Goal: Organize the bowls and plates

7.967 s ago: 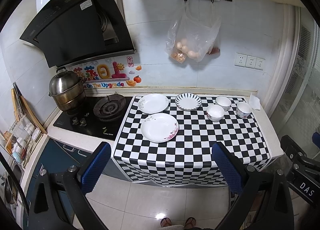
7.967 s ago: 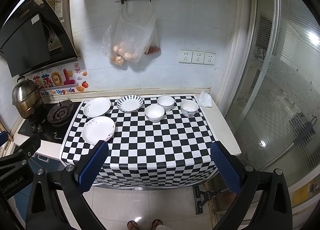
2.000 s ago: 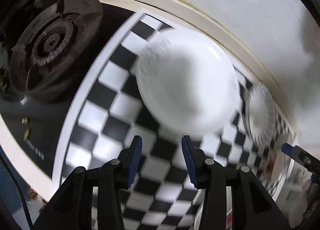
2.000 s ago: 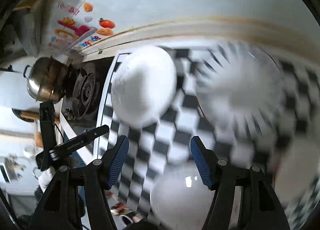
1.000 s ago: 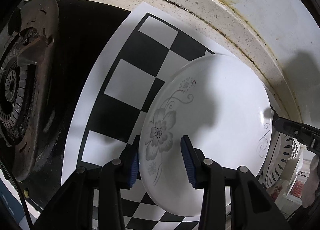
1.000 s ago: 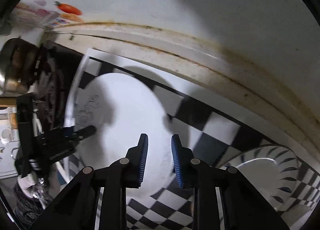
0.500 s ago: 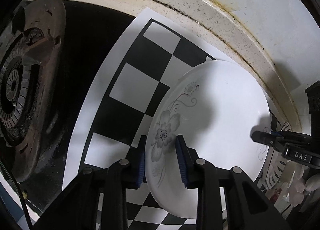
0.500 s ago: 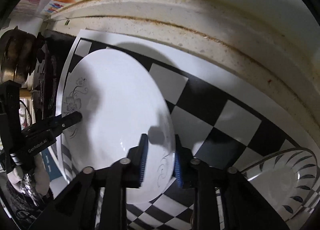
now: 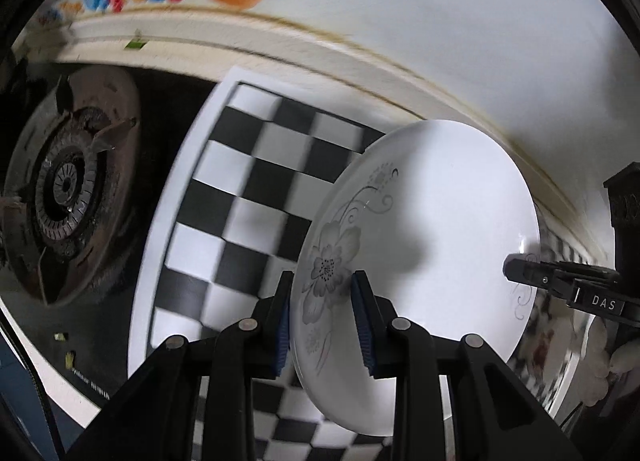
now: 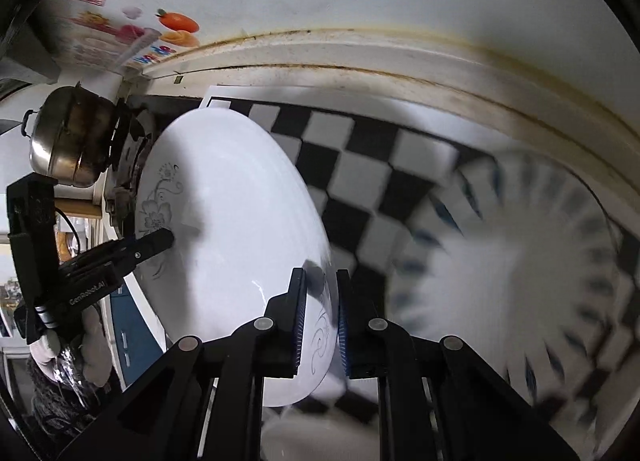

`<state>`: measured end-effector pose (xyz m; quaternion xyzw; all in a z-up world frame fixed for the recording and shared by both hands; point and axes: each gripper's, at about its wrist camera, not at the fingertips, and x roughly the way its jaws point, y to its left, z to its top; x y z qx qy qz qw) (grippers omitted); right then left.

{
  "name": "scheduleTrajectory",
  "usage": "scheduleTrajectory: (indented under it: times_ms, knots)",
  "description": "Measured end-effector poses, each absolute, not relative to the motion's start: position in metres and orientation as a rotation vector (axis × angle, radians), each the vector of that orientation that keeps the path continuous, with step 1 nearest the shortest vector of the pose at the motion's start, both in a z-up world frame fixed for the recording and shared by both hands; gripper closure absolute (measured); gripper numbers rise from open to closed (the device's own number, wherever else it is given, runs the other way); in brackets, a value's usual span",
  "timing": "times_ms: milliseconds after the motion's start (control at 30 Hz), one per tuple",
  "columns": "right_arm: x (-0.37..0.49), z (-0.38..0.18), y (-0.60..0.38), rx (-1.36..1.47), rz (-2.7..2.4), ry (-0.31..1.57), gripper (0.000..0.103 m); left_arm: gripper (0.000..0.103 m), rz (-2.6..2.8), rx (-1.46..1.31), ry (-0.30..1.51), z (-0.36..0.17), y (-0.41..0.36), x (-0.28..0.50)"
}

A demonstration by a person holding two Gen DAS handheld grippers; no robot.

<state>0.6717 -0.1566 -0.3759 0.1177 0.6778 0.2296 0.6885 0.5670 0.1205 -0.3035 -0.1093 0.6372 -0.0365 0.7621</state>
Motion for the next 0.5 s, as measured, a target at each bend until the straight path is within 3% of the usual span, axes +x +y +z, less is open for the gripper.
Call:
scheduleTrajectory:
  times_ms: [267,500]
  knots:
    - [0.556,-0.350,-0.231,0.370,0.380,1.470,0.087,0.078,-0.235,-0.184,1.421,-0.288,0.057,0.497]
    - [0.457,-0.374,-0.266,0.449,0.274,1.477,0.087,0.078,-0.312,-0.175,1.544,-0.324,0.017,0.448]
